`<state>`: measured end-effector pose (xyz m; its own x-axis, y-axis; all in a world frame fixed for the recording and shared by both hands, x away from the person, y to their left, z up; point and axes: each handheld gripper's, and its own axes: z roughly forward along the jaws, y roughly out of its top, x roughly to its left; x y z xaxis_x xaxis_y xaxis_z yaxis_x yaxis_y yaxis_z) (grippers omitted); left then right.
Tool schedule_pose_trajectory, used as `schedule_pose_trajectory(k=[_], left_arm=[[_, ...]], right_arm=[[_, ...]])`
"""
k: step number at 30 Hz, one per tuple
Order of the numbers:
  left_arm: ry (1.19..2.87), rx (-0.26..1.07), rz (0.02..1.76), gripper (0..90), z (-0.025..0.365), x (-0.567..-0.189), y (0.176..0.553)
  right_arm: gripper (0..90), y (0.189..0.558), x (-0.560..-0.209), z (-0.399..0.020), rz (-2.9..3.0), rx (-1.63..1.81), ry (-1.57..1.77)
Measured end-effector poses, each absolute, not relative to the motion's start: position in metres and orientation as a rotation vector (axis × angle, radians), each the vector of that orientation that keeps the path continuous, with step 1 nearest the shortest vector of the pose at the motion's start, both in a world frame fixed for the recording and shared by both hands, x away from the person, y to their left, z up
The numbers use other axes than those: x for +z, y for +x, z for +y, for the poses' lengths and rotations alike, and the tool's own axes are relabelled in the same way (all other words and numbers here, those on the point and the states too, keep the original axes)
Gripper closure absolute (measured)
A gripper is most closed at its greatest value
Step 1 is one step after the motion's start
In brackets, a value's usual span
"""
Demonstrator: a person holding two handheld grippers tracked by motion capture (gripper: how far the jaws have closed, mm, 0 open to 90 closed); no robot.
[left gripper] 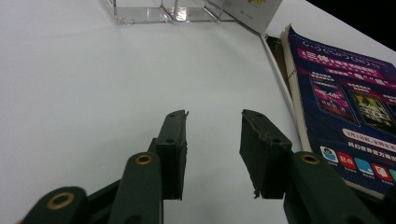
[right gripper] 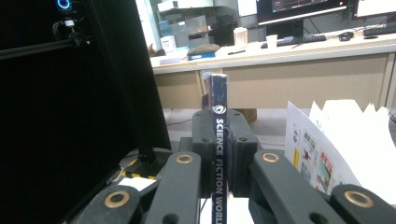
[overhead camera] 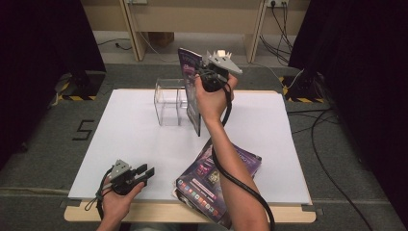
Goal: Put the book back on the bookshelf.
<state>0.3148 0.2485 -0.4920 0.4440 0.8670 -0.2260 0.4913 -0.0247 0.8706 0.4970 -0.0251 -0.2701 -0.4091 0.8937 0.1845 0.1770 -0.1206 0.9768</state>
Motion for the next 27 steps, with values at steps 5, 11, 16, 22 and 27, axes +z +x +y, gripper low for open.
schedule_pose_trajectory(k=[5,11,16,22,27], left_arm=[[1.670,0.456,1.193,60.3,0.249,-0.493,0.315],[1.671,0.456,1.188,60.3,0.249,-0.493,0.315],[1.667,0.459,1.192,60.3,0.251,-0.493,0.315],[1.671,0.460,1.192,60.3,0.250,-0.493,0.315],[1.673,0.457,1.193,60.3,0.249,-0.494,0.315]], right_arm=[[84.8,0.508,-0.273,-0.019,1.555,1.568,1.192],[84.7,0.521,-0.284,-0.011,1.567,1.543,1.194],[84.6,0.520,-0.297,-0.010,1.584,1.506,1.197],[84.3,0.505,-0.301,-0.019,1.588,1.490,1.169],[83.7,0.489,-0.306,-0.030,1.602,1.487,1.175]])
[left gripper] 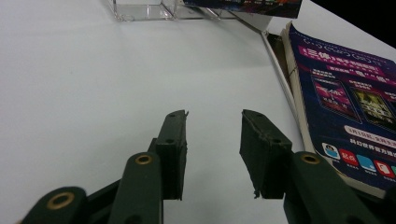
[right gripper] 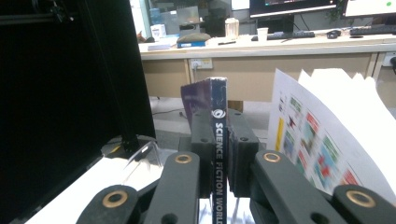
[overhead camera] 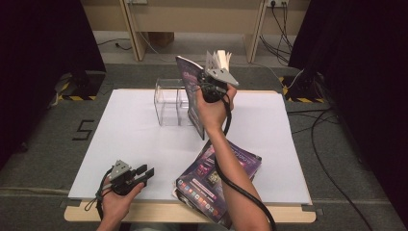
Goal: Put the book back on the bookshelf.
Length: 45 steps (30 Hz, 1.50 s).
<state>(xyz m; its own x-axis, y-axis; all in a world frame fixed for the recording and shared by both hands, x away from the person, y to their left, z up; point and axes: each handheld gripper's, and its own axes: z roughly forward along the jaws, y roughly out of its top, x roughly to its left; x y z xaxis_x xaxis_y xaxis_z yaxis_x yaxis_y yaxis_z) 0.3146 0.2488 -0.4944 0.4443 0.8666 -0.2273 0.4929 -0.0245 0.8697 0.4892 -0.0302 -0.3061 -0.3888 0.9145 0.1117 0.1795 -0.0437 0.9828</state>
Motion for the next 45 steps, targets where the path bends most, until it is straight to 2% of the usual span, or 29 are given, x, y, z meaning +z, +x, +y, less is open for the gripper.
schedule_pose_trajectory(k=[11,24,45], left_arm=[[1.668,0.458,1.202,60.2,0.250,-0.494,0.314],[1.669,0.455,1.202,60.2,0.249,-0.494,0.314],[1.668,0.457,1.201,60.2,0.250,-0.494,0.314]], right_arm=[[82.2,0.455,-0.313,-0.047,1.683,1.467,1.195],[81.6,0.432,-0.323,-0.058,1.716,1.443,1.229],[70.8,0.441,-0.323,-0.055,1.784,1.393,1.218]])
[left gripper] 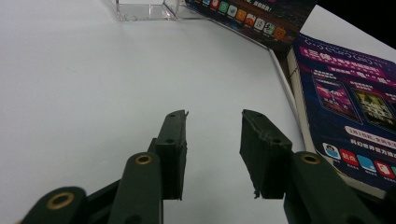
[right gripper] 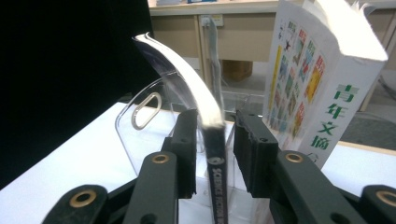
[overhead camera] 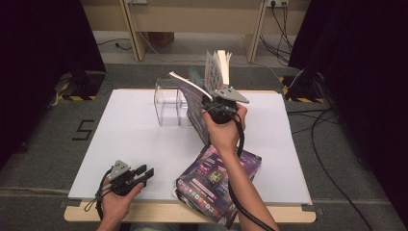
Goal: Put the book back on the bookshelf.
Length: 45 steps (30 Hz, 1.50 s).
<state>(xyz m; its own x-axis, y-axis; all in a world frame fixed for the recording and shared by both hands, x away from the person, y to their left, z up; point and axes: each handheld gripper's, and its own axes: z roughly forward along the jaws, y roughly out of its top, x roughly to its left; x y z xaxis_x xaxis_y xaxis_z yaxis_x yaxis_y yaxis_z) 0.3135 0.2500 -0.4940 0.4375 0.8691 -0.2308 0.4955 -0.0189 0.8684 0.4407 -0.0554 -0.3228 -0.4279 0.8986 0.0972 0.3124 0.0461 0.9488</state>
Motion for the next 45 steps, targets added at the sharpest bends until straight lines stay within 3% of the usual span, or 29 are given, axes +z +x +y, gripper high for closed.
schedule_pose_trajectory(k=[6,13,29,45], left_arm=[[1.672,0.458,1.202,60.2,0.250,-0.494,0.314],[1.674,0.457,1.201,60.2,0.250,-0.494,0.314],[1.662,0.458,1.208,60.3,0.253,-0.494,0.314],[1.664,0.458,1.207,60.5,0.255,-0.495,0.315]], right_arm=[[73.6,0.445,-0.321,-0.054,1.794,1.388,1.220],[84.3,0.452,-0.315,-0.052,1.843,1.357,1.254],[84.8,0.463,-0.305,-0.037,1.718,1.420,1.237],[84.7,0.498,-0.306,-0.024,1.636,1.390,1.222]])
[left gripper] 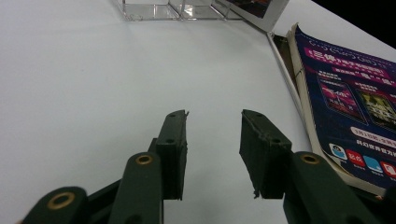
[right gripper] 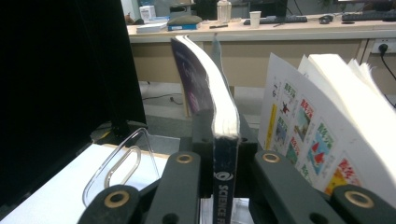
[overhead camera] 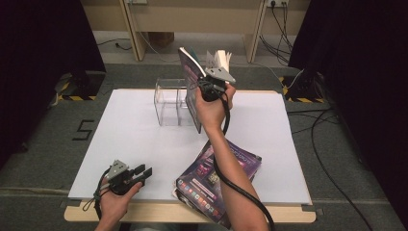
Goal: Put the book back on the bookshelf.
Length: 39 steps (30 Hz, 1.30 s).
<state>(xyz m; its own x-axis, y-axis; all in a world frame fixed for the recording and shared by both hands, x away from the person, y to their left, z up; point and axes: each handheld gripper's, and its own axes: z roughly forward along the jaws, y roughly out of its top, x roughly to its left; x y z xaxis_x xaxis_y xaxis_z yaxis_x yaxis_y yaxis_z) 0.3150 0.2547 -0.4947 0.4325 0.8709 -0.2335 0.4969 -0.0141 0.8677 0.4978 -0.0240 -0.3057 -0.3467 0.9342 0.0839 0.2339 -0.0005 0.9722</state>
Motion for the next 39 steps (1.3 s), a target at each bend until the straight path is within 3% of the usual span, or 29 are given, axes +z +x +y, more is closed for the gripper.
schedule_pose_trajectory(k=[9,28,36,39], left_arm=[[1.665,0.456,1.208,60.5,0.255,-0.495,0.315],[1.669,0.445,1.206,60.1,0.253,-0.496,0.315],[1.671,0.448,1.205,60.1,0.253,-0.495,0.314],[1.671,0.448,1.204,60.1,0.254,-0.495,0.314]], right_arm=[[83.9,0.496,-0.324,-0.018,1.668,1.344,1.217],[71.5,0.502,-0.309,-0.031,1.804,1.323,1.354],[84.1,0.508,-0.307,-0.024,1.828,1.243,1.380],[84.5,0.508,-0.308,-0.024,1.805,1.252,1.393]])
